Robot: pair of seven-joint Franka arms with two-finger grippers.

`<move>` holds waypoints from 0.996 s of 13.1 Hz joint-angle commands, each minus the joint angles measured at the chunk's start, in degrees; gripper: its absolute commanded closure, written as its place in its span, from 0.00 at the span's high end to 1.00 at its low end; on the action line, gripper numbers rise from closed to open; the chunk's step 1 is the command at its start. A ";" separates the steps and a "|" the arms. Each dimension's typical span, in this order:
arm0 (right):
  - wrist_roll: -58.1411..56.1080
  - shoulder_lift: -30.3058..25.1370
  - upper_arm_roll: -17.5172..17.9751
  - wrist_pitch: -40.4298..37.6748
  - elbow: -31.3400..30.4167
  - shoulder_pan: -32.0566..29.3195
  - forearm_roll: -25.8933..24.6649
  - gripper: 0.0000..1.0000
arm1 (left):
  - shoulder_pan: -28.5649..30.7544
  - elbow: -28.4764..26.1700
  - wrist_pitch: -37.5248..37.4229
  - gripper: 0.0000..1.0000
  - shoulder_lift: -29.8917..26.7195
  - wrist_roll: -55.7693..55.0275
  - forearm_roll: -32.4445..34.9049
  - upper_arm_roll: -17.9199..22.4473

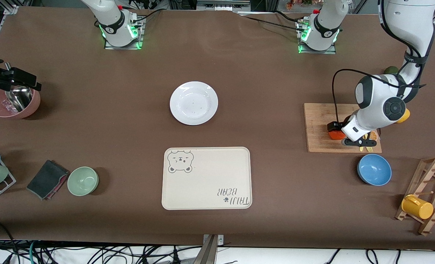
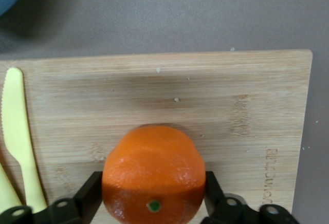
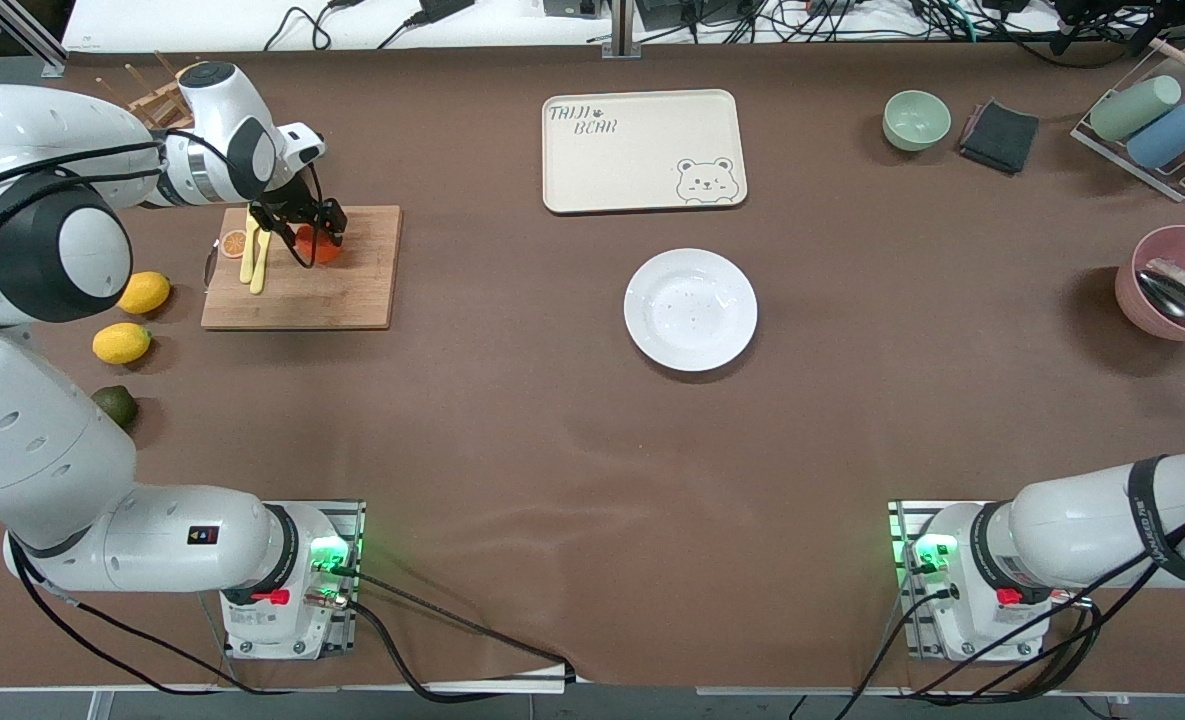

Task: Place orange and plate with both arms
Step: 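Carry the orange with the left gripper onto the white plate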

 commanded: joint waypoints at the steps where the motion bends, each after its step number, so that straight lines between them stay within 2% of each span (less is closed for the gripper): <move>1: 0.05 -0.10 0.02 -0.61 0.37 -0.11 0.08 1.00 | -0.95 1.48 -0.58 0.02 -0.34 -0.92 -0.17 -1.19; 4: 0.05 -0.10 0.02 -0.61 0.37 -0.11 0.08 1.00 | -1.21 8.32 -6.54 0.00 -0.34 -8.09 -0.17 -6.27; 8: 0.05 -0.10 0.02 -0.61 0.37 -0.11 -0.01 1.00 | -4.71 16.68 -7.97 0.00 3.17 -27.06 -3.69 -17.61; 13: 0.05 -0.10 0.02 -0.52 0.37 -0.11 -0.01 1.00 | -21.92 28.97 -7.88 0.00 11.24 -52.99 -3.69 -18.42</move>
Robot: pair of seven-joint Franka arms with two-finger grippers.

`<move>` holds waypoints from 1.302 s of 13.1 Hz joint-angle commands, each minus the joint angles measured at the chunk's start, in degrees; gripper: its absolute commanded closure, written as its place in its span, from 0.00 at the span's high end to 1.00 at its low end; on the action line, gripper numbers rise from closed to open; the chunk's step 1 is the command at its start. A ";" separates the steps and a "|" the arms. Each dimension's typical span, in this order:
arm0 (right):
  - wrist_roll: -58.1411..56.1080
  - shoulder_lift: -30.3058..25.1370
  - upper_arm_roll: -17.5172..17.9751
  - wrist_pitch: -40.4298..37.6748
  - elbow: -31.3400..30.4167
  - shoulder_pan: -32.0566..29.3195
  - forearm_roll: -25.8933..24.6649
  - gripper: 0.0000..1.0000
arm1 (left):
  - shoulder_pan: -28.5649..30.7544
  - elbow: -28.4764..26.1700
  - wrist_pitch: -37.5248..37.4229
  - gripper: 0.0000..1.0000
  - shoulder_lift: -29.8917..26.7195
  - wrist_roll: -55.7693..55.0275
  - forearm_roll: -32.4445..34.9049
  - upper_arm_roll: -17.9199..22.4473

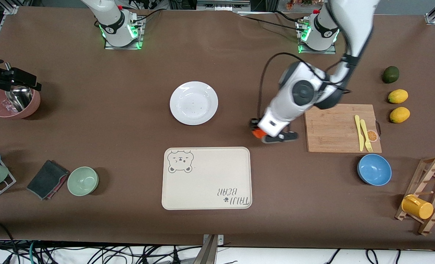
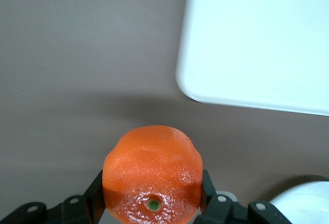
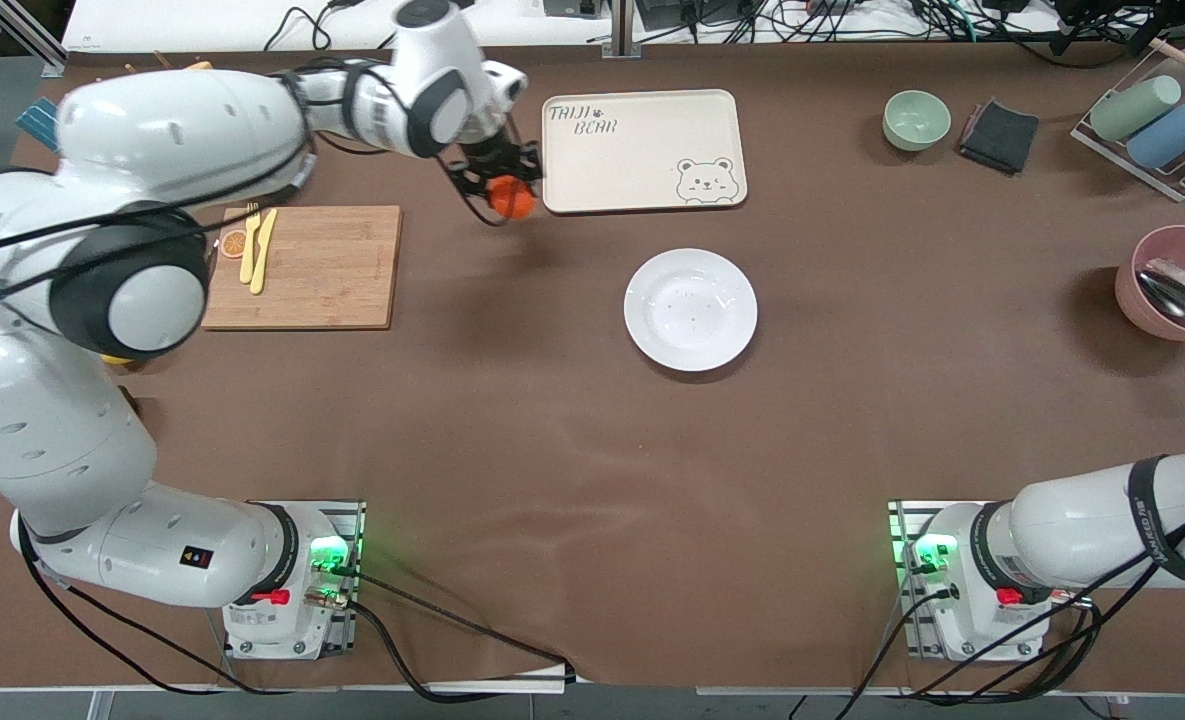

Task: Place orange and plate with both arms
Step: 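Carry the orange with the left gripper onto the white plate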

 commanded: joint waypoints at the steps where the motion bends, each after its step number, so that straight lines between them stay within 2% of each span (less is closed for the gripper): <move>1: 0.05 -0.22 0.03 -0.50 0.47 -0.11 -0.01 1.00 | -8.31 11.02 -1.23 0.00 7.54 -11.54 -0.45 0.74; 4: 0.05 -0.13 0.03 -0.15 0.47 -0.11 -0.01 1.00 | -16.58 19.64 -1.23 0.00 14.74 -21.75 -0.28 0.92; 7: 0.05 -0.04 -0.06 -0.24 0.47 -0.37 -0.09 1.00 | -24.58 21.25 -0.44 0.00 18.18 -25.12 0.08 3.02; 9: -0.04 0.22 -0.58 -0.50 0.47 -0.63 -0.18 1.00 | -27.24 22.04 -0.44 0.03 19.24 -26.52 0.08 3.99; 10: -0.04 0.22 -1.02 -0.24 0.47 -0.81 -0.44 1.00 | -27.68 22.74 -0.44 0.16 19.77 -26.53 0.08 4.17; 11: -0.04 0.31 -1.02 0.11 0.47 -1.16 -0.36 1.00 | -27.68 23.01 -0.44 0.54 20.47 -26.62 0.08 4.17; 12: -0.04 0.31 -1.02 0.29 0.47 -1.59 -0.36 1.00 | -27.68 23.01 -0.44 1.00 20.56 -26.62 0.25 4.26; 14: -0.04 0.83 -1.02 0.11 0.47 -2.74 -0.36 1.00 | -26.72 23.10 -2.71 1.00 18.82 -26.62 0.60 4.26; 17: -0.04 0.75 -1.55 -0.41 0.56 -3.88 -0.18 1.00 | -21.30 23.45 -13.77 1.00 13.12 -25.74 0.52 4.52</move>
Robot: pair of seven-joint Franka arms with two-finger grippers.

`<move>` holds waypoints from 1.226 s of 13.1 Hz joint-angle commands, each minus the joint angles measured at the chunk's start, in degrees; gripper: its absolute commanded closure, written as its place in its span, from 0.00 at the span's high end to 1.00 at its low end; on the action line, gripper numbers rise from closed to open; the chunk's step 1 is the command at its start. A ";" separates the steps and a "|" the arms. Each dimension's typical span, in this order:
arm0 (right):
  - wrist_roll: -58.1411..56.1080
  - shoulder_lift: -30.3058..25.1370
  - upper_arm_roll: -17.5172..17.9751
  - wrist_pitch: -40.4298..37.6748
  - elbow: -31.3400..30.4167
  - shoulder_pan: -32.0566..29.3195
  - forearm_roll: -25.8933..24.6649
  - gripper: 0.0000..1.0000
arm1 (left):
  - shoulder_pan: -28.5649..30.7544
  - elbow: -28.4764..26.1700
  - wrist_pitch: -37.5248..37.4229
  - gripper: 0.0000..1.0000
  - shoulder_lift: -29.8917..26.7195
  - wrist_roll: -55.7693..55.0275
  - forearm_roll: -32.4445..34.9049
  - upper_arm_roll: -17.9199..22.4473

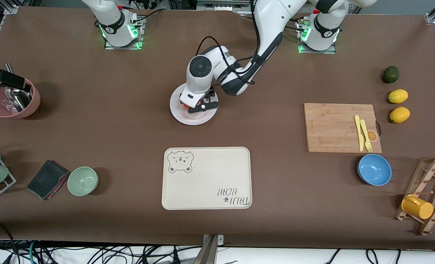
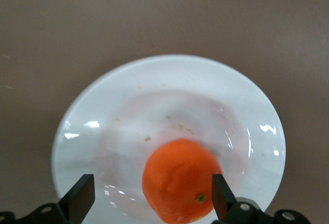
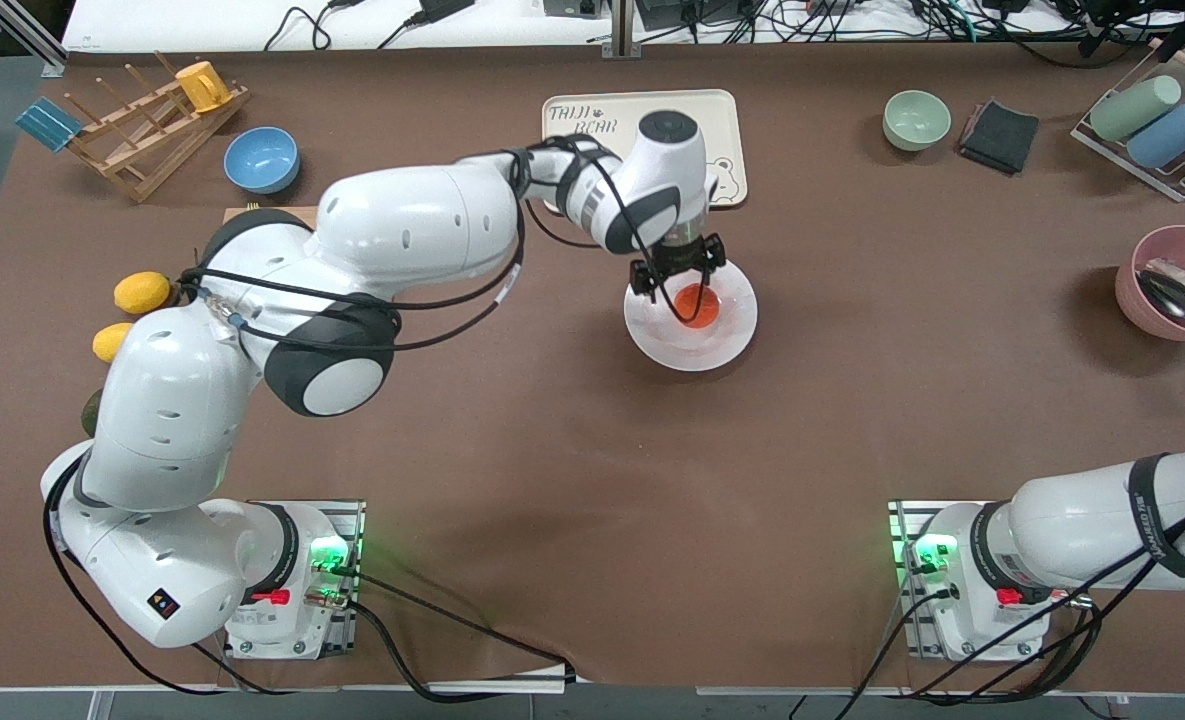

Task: Place orange and plate with both arms
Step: 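Release the orange and withdraw the left gripper while the right gripper approaches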

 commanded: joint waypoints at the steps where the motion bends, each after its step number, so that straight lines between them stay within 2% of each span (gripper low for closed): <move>1: -0.04 0.05 -0.06 -0.67 0.56 -0.96 -0.61 1.00 | 7.19 -0.13 -9.43 1.00 -7.73 2.88 0.48 -0.46; 4: -0.13 1.97 -0.24 -0.84 0.56 -0.61 -0.88 1.00 | 19.22 -0.13 -22.09 1.00 -12.41 18.14 -0.31 -0.73; 7: -2.32 2.51 0.11 -2.60 -0.40 -0.35 -0.27 1.00 | 32.49 -0.13 -31.76 1.00 -14.26 39.39 0.48 -0.38; 10: -2.59 5.41 2.65 -1.29 -0.67 1.14 -0.09 1.00 | 43.40 -0.04 -32.40 1.00 -14.35 57.01 1.79 -0.02; 12: -2.50 6.99 4.50 1.69 -2.15 1.15 1.04 1.00 | 47.28 -0.04 -32.40 1.00 -14.53 60.38 7.92 -0.11; 14: -1.89 8.74 4.68 5.82 -4.61 3.06 3.59 1.00 | 48.17 0.04 -32.40 1.00 -16.02 60.30 12.33 0.50; 16: -1.45 10.42 5.64 9.25 -5.85 4.22 4.38 1.00 | 50.19 5.11 -32.23 1.00 -15.59 59.78 12.52 1.03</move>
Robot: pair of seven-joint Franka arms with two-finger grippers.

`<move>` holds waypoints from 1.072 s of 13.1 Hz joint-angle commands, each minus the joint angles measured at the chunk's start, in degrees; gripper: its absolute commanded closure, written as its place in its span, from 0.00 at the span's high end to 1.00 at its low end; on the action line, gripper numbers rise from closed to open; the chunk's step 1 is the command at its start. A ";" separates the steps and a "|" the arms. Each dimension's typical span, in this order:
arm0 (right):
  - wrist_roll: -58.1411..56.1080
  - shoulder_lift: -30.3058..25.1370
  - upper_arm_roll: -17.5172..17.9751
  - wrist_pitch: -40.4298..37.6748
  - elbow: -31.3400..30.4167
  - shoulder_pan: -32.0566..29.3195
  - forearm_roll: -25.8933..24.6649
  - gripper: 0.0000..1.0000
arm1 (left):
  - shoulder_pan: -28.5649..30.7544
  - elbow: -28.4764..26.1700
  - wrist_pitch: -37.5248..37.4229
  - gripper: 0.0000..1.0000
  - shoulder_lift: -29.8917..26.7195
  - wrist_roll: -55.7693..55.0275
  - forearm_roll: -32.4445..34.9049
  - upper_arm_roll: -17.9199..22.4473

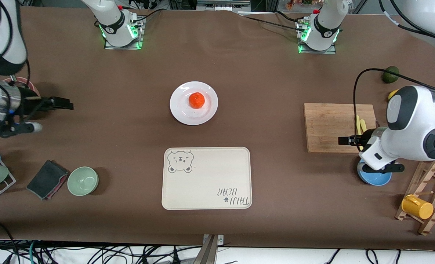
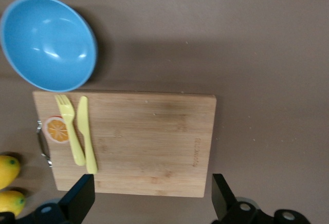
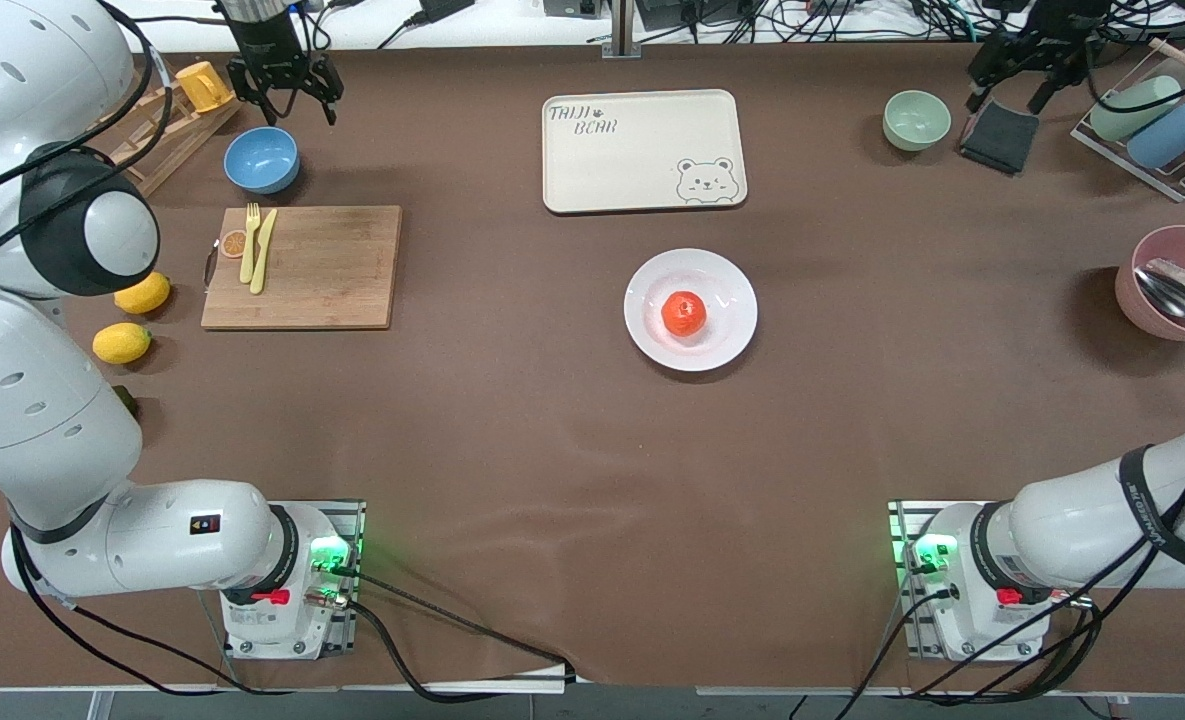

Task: Place orange and plate with both arms
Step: 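Release the orange and withdraw the left gripper while the right gripper approaches, then grasp the white plate rim with the right gripper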

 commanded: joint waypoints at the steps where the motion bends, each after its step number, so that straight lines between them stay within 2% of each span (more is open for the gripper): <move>1: 0.40 1.73 0.95 3.56 -1.58 1.58 4.82 1.00 | 1.39 2.96 -0.55 1.00 -2.47 0.53 0.99 1.36; 2: 0.31 1.83 0.95 7.14 -3.94 2.02 8.17 1.00 | 0.52 1.92 -0.03 1.00 -5.88 0.70 0.03 2.41; 3: 0.22 0.96 1.39 13.01 -9.09 2.29 10.98 1.00 | -0.80 -2.88 3.28 1.00 -11.31 0.53 0.02 3.21; 5: 0.40 -0.80 4.63 22.16 -17.46 2.20 17.22 1.00 | -2.91 -15.87 10.76 1.00 -21.60 0.18 -0.16 6.62; 6: 0.40 -0.89 5.86 25.95 -20.45 2.20 19.51 1.00 | -4.83 -19.24 12.09 1.00 -24.25 0.09 -0.85 9.08; 7: 0.31 -1.16 7.96 30.25 -23.79 2.12 22.06 1.00 | -6.68 -20.93 12.10 1.00 -25.76 0.09 -2.86 11.10; 9: -0.39 -1.33 12.18 39.73 -30.47 2.11 28.38 1.00 | -7.13 -24.96 12.45 1.00 -28.31 0.18 -10.32 12.35; 11: -0.48 -1.25 16.75 47.75 -35.31 2.11 32.87 1.00 | -7.67 -25.16 12.63 1.00 -29.81 0.18 -11.06 12.88; 14: -2.92 -0.81 21.59 53.73 -40.15 2.11 42.09 1.00 | -8.02 -22.19 6.85 1.00 -32.98 0.18 -10.71 14.71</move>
